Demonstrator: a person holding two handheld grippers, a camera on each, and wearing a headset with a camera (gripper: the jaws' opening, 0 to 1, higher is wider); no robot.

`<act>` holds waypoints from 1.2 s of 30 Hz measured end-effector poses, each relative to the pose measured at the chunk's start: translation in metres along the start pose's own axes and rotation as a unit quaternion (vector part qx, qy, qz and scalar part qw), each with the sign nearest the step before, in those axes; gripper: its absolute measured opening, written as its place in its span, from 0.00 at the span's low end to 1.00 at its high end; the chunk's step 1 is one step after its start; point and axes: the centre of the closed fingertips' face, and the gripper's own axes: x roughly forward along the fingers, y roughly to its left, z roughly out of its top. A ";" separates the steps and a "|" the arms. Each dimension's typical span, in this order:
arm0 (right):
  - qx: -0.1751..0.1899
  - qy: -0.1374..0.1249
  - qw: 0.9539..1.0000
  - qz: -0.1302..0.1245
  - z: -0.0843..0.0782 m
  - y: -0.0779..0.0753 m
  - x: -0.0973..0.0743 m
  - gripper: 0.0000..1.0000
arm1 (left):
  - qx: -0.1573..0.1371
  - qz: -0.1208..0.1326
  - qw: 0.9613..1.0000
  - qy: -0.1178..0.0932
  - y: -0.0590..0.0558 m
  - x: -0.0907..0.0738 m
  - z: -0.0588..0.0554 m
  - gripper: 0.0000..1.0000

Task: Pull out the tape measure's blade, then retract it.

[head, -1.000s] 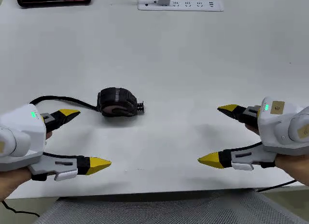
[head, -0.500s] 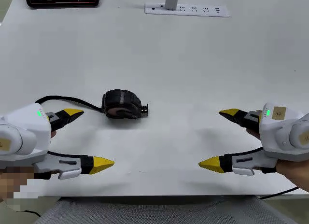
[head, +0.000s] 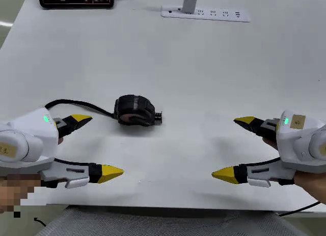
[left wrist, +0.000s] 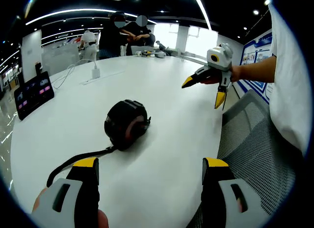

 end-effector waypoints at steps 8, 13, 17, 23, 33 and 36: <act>-0.002 -0.002 1.000 -0.001 0.004 -0.001 0.000 0.82 | -0.001 0.003 1.000 -0.002 0.003 0.000 0.001 0.84; -0.002 -0.003 1.000 -0.002 0.005 -0.003 0.002 0.83 | 0.000 0.003 1.000 -0.001 0.006 0.003 0.002 0.84; -0.005 -0.008 1.000 0.001 0.009 -0.004 0.005 0.84 | -0.001 0.005 1.000 -0.003 0.010 0.005 0.005 0.85; -0.008 -0.011 1.000 0.008 0.015 -0.007 0.011 0.83 | 0.000 0.009 1.000 -0.008 0.014 0.007 0.008 0.86; -0.013 -0.009 1.000 0.013 0.019 -0.013 0.019 0.83 | 0.008 0.002 1.000 -0.008 0.022 0.015 0.012 0.85; -0.013 -0.010 1.000 0.013 0.020 -0.015 0.020 0.83 | 0.013 -0.001 1.000 -0.007 0.024 0.019 0.014 0.85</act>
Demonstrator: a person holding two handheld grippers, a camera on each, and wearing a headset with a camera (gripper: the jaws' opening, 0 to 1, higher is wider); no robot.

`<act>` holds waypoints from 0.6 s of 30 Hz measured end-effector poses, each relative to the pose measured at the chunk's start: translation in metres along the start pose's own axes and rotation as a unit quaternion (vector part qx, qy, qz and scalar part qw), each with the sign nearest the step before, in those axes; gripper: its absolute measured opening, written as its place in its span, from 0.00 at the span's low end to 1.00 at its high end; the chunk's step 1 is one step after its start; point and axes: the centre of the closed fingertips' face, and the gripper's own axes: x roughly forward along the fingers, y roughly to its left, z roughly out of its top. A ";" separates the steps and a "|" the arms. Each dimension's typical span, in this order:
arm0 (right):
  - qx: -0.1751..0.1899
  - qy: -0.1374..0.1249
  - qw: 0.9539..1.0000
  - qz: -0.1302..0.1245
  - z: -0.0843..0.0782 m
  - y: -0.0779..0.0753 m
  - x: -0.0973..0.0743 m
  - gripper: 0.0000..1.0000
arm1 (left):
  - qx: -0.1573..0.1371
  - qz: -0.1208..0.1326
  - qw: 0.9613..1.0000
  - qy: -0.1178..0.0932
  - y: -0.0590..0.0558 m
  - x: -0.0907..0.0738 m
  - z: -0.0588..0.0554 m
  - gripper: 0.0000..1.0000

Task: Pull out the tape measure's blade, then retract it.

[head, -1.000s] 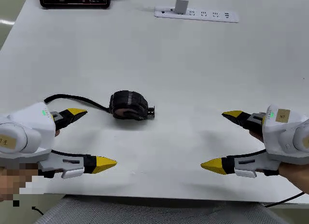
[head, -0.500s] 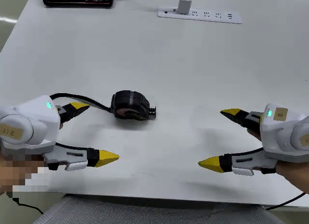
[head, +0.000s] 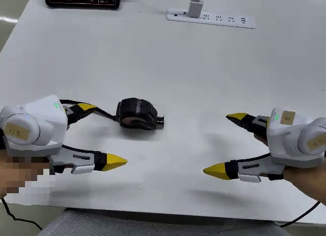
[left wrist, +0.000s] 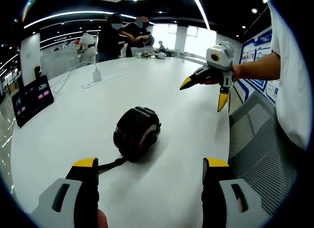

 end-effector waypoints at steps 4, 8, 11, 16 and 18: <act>-0.002 0.001 1.000 0.002 0.000 -0.003 0.003 0.83 | 0.008 -0.010 1.000 0.003 0.002 0.006 0.004 0.84; -0.004 0.002 1.000 0.006 0.000 -0.004 0.006 0.83 | 0.018 -0.019 1.000 0.007 0.004 0.012 0.007 0.83; -0.005 0.001 1.000 0.009 0.001 -0.006 0.009 0.81 | 0.024 -0.027 0.999 0.010 0.006 0.016 0.008 0.81; -0.007 -0.001 1.000 0.013 0.002 -0.009 0.013 0.79 | 0.038 -0.040 0.998 0.018 0.009 0.023 0.010 0.79; -0.006 -0.001 1.000 0.014 0.003 -0.010 0.015 0.79 | 0.043 -0.044 0.998 0.021 0.010 0.025 0.010 0.77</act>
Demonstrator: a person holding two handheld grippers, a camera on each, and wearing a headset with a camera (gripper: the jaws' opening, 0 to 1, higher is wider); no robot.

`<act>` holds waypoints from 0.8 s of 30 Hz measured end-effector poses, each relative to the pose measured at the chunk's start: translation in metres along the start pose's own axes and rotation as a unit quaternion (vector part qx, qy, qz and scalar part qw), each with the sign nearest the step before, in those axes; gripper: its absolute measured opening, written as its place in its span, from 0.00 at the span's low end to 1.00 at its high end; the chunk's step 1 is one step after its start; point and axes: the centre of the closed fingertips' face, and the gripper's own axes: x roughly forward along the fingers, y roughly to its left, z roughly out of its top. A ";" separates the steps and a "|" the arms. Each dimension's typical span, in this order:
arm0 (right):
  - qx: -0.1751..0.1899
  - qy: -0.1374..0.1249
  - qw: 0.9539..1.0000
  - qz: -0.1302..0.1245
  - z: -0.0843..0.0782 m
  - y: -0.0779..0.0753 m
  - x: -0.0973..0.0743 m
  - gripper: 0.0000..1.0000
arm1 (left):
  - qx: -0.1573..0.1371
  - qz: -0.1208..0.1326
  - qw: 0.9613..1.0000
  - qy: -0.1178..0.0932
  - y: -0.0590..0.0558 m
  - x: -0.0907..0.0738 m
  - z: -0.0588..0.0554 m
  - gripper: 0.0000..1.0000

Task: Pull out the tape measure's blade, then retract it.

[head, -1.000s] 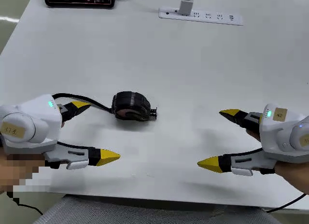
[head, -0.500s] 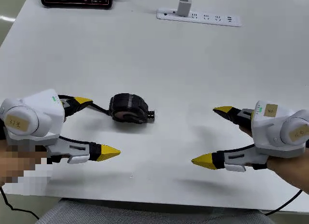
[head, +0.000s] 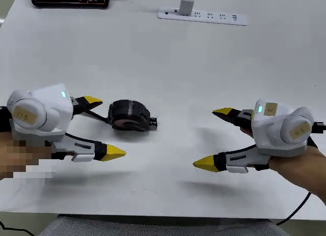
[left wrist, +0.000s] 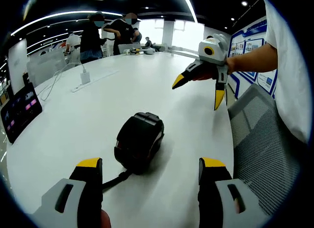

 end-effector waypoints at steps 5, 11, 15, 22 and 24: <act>-0.001 0.000 1.000 0.005 0.001 0.000 0.005 0.78 | 0.005 -0.008 1.000 0.008 0.004 0.006 -0.003 0.75; -0.002 0.000 1.000 0.010 0.003 -0.003 0.012 0.77 | 0.014 -0.023 0.999 0.021 0.005 0.013 -0.008 0.71; -0.003 -0.001 1.000 0.014 0.004 -0.003 0.016 0.76 | 0.020 -0.031 0.999 0.026 0.006 0.017 -0.008 0.67; -0.004 -0.002 1.000 0.020 0.007 -0.004 0.023 0.75 | 0.034 -0.045 0.998 0.034 0.007 0.022 -0.007 0.57; -0.005 -0.003 1.000 0.021 0.008 -0.004 0.024 0.75 | 0.035 -0.049 0.998 0.036 0.007 0.025 -0.007 0.55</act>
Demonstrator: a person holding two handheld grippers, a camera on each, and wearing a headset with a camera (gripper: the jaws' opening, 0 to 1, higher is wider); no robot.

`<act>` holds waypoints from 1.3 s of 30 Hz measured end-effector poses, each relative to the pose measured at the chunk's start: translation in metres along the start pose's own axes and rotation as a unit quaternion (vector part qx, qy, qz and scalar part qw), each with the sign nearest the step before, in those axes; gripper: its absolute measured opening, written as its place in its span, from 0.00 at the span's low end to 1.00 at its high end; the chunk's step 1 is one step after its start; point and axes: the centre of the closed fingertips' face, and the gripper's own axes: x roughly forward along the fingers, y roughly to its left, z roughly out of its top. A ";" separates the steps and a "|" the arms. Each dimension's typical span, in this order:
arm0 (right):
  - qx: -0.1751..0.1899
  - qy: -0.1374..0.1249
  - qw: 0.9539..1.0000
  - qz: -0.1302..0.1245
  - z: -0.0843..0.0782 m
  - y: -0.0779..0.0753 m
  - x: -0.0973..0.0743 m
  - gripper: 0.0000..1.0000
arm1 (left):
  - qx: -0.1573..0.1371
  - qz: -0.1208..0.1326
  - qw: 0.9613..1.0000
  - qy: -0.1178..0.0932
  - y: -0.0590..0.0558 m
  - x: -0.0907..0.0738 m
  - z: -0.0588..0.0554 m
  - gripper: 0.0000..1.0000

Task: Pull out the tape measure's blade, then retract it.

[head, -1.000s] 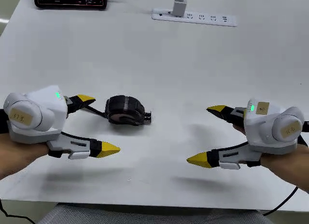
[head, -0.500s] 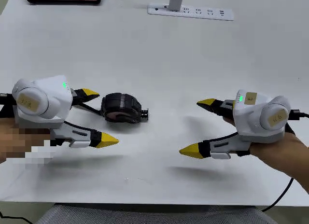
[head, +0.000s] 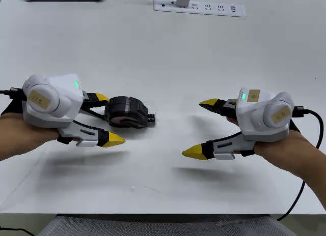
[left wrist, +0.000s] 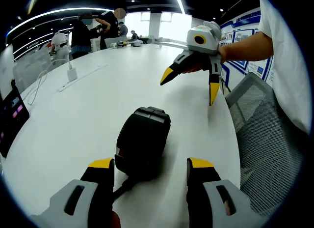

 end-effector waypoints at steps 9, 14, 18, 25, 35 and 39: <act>-0.001 0.000 1.000 0.002 0.001 -0.001 0.003 0.76 | 0.008 -0.010 1.000 0.007 0.004 0.006 0.002 0.45; 0.000 0.000 1.000 0.003 0.001 -0.002 0.004 0.75 | 0.026 -0.006 1.000 0.010 0.008 0.008 0.003 0.38; 0.000 -0.001 1.000 0.004 0.001 -0.003 0.006 0.75 | 0.037 -0.009 0.999 0.016 0.012 0.008 0.003 0.33; 0.000 -0.002 1.000 0.009 0.004 -0.001 0.011 0.75 | 0.057 -0.012 0.997 0.043 0.013 0.009 0.000 0.29; -0.007 -0.002 1.000 0.019 0.007 0.000 0.022 0.73 | 0.081 -0.008 0.993 0.081 0.015 0.009 -0.004 0.28; -0.008 -0.005 1.000 0.020 0.010 -0.001 0.024 0.72 | 0.083 -0.006 0.993 0.089 0.015 0.009 -0.004 0.28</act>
